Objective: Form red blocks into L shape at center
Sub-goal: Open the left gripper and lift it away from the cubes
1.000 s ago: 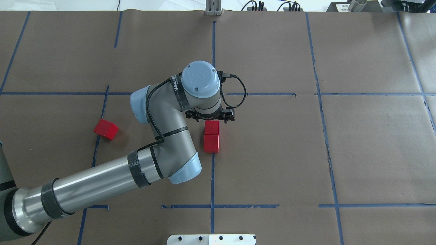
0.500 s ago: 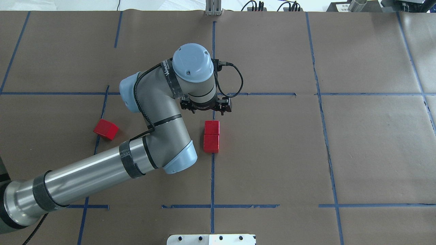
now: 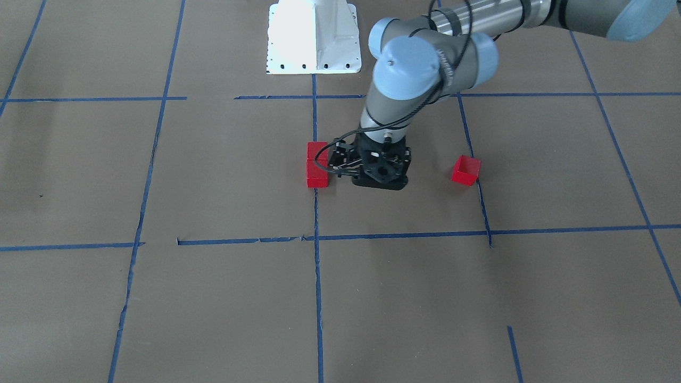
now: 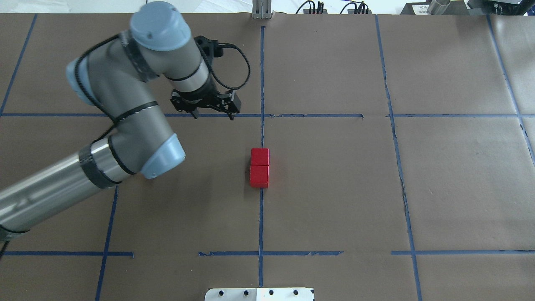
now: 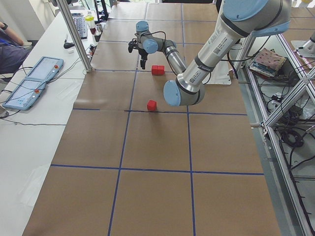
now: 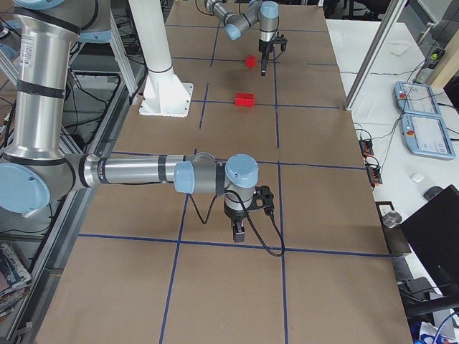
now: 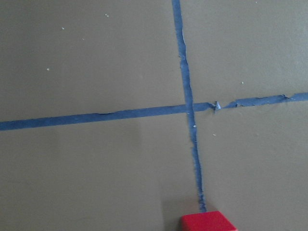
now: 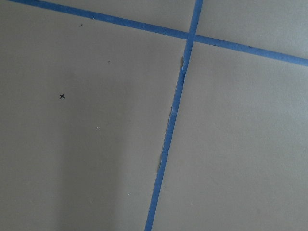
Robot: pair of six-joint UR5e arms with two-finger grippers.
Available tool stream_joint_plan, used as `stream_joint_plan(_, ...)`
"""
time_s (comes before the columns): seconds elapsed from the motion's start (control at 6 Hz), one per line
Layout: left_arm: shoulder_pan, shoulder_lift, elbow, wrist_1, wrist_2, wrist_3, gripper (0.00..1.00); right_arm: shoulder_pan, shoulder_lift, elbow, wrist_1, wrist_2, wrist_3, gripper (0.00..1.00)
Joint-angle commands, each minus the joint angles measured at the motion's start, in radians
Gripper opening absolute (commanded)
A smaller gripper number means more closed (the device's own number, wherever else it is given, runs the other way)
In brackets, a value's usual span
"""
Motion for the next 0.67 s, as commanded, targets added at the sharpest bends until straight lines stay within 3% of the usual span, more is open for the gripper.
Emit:
stream_joint_plan(0.0,-0.097,0.223,-0.148,-0.013,-0.04,0.117,1.0,0.0,-0.002,0.003,0.0,0.0,0.004,1.0)
stream_joint_plan(0.33,-0.097,0.355,-0.167,-0.142,-0.032,0.322,1.0,0.0,-0.002,0.001,0.0,0.0,0.005,1.0)
stream_joint_plan(0.5,-0.094,0.406,-0.161,-0.197,0.014,0.321,1.0,0.0,-0.002,0.003,0.0,0.0,0.007,1.0)
